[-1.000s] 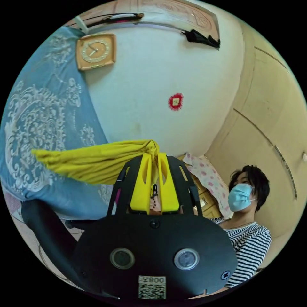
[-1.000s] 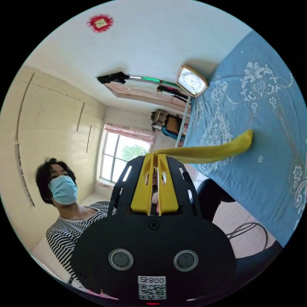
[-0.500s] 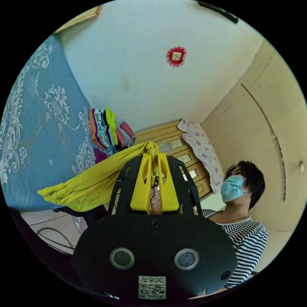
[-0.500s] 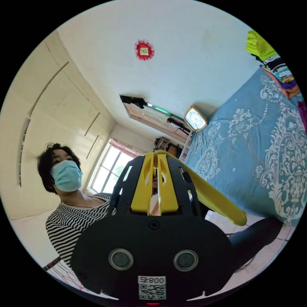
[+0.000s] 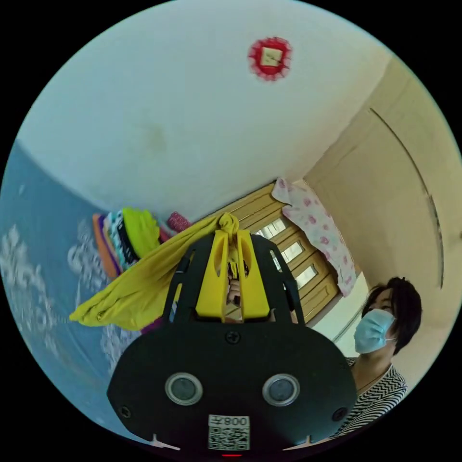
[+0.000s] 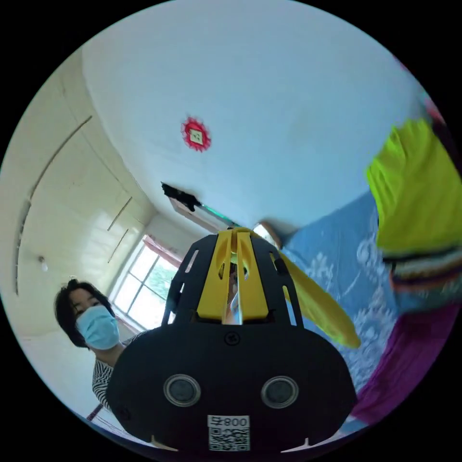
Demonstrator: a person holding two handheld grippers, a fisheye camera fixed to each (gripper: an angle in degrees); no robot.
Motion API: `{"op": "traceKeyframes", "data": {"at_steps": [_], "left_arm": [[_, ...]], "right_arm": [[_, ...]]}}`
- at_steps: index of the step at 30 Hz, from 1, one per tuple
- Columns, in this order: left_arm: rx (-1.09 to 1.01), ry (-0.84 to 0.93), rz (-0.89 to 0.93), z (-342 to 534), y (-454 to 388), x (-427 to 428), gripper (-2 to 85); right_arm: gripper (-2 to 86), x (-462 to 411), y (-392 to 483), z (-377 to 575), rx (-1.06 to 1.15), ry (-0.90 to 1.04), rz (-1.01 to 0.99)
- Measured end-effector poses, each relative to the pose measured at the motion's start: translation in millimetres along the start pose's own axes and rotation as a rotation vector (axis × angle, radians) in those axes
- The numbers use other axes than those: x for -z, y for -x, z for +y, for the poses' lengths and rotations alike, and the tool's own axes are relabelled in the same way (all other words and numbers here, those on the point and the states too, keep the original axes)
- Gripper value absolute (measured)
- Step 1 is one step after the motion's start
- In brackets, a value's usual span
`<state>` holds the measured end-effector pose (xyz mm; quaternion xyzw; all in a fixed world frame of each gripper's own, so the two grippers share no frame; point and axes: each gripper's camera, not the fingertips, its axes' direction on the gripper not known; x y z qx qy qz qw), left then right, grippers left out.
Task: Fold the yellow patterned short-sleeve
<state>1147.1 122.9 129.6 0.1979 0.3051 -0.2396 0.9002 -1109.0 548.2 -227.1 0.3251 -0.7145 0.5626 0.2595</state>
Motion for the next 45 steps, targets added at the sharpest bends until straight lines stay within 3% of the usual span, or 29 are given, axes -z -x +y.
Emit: {"op": "traceKeyframes", "data": {"at_steps": [5, 10, 13, 16, 19, 21, 28, 34, 41, 45], "left_arm": [[-0.266, 0.053, -0.014, -150, -80, -134, 3.5], [-0.283, 0.101, -0.019, -205, -82, -235, 3.4], [-0.171, 0.203, -0.033, -213, -50, -296, 3.4], [0.007, 0.322, -0.174, -208, -4, -343, 3.4], [0.165, 0.359, -0.109, -202, 21, -371, 3.4], [0.157, 0.374, -0.11, -209, 13, -387, 3.4], [0.025, 0.489, -0.229, -249, -43, -451, 3.6], [0.016, 0.449, -0.249, -270, -92, -466, 2.6], [-0.157, 0.357, -0.263, -296, -172, -499, 0.7], [-0.171, 0.445, -0.394, -306, -176, -544, 0.3]], "right_arm": [[1.6, 69, 15, -97, 0.209, -0.058, 0.205], [1.7, 149, -72, -93, 0.181, -0.098, 0.375], [1.6, 179, -167, -62, 0.055, -0.087, 0.475], [1.6, 202, -278, -9, -0.15, -0.059, 0.534], [1.6, 219, -358, 48, -0.295, -0.016, 0.607], [1.6, 231, -379, 72, -0.309, -0.038, 0.587], [1.6, 208, -378, 118, -0.22, 0.044, 0.749], [1.2, 183, -347, 171, -0.156, 0.007, 0.883], [0.2, 133, -260, 218, 0.069, -0.123, 1.101], [0.1, 71, -269, 208, 0.07, 0.003, 1.211]]}}
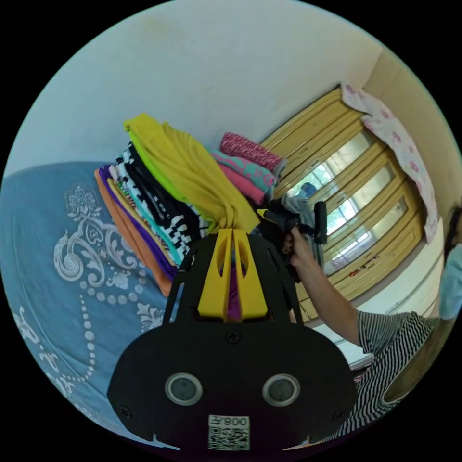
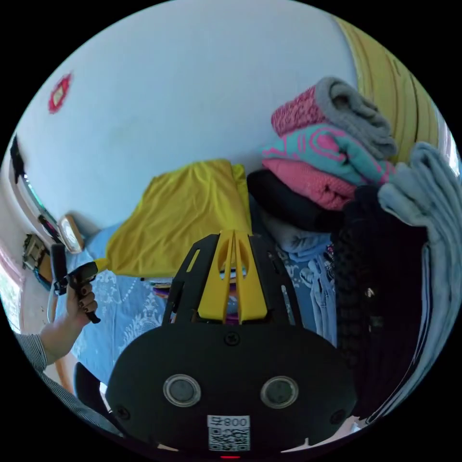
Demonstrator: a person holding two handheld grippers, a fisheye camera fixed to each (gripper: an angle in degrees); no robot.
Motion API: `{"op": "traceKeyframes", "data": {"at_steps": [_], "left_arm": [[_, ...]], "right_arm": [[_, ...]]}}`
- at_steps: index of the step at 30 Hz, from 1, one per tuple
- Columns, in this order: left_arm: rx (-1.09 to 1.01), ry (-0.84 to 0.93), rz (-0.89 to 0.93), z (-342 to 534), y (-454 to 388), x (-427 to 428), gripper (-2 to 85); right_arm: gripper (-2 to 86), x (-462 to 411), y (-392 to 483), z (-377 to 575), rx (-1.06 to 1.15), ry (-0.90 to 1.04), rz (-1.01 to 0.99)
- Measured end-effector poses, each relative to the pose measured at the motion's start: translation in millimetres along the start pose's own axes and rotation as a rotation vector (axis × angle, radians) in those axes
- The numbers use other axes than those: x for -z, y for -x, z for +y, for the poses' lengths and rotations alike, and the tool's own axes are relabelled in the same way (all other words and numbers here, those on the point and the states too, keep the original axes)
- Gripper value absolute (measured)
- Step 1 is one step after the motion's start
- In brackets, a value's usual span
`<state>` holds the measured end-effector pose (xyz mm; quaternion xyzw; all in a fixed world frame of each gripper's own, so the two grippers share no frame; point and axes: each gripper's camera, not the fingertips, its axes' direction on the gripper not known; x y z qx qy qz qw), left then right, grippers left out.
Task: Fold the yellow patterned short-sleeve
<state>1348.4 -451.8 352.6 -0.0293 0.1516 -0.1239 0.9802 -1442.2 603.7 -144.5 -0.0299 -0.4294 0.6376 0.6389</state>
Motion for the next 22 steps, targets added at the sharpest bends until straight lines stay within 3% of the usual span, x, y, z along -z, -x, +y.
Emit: {"op": "traceKeyframes", "data": {"at_steps": [3, 9, 14, 19, 22], "left_arm": [[0.053, 0.016, 0.015, -9, -8, -13, 0.2], [-0.027, 0.038, 0.043, 5, -56, -1, 0.1], [-0.1, 0.28, -0.124, 74, -95, -6, 0.2], [-0.07, 0.53, -0.26, 147, -116, -32, 0.3], [-0.084, 0.615, -0.332, 172, -128, -53, 0.4]], "right_arm": [[0.0, -35, 14, -2, -0.02, 0.156, 0.044], [0.1, 34, 52, 32, 0.001, -0.016, -0.035], [0.6, 86, 99, 112, 0.096, -0.005, -0.104], [3.1, 76, 154, 203, 0.072, 0.18, -0.141], [5.3, 62, 175, 210, 0.035, 0.263, -0.183]]}}
